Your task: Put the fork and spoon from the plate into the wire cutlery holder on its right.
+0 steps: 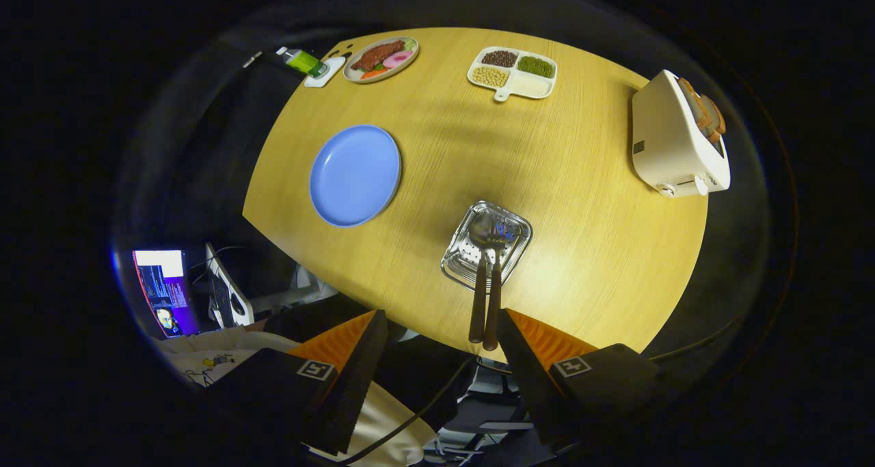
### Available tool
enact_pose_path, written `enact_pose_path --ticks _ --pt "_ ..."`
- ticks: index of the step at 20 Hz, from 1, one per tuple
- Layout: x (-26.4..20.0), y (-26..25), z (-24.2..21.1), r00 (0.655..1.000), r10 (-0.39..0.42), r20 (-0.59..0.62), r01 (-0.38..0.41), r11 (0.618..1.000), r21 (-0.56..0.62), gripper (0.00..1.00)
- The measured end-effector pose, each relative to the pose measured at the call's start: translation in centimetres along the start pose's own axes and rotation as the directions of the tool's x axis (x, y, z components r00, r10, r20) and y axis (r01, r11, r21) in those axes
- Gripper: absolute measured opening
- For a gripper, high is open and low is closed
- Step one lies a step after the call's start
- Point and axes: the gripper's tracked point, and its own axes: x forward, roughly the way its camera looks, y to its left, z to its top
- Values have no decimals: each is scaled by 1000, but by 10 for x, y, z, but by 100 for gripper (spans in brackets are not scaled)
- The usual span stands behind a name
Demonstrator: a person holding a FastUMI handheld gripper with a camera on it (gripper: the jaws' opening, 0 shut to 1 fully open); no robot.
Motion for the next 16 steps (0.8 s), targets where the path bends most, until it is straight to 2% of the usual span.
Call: enact_pose_path --ticks 3,6,11,13,16 --pt "-17 11 12 986 -21 167 13 999 44 99" --pt "-35 25 19 948 -47 314 24 997 77 100" --pt "-64 52 9 882 -109 458 93 994 56 100" --pt "-78 64 14 832 -117 542 97 993 65 99" --pt "-103 64 31 706 -184 683 144 983 115 99"
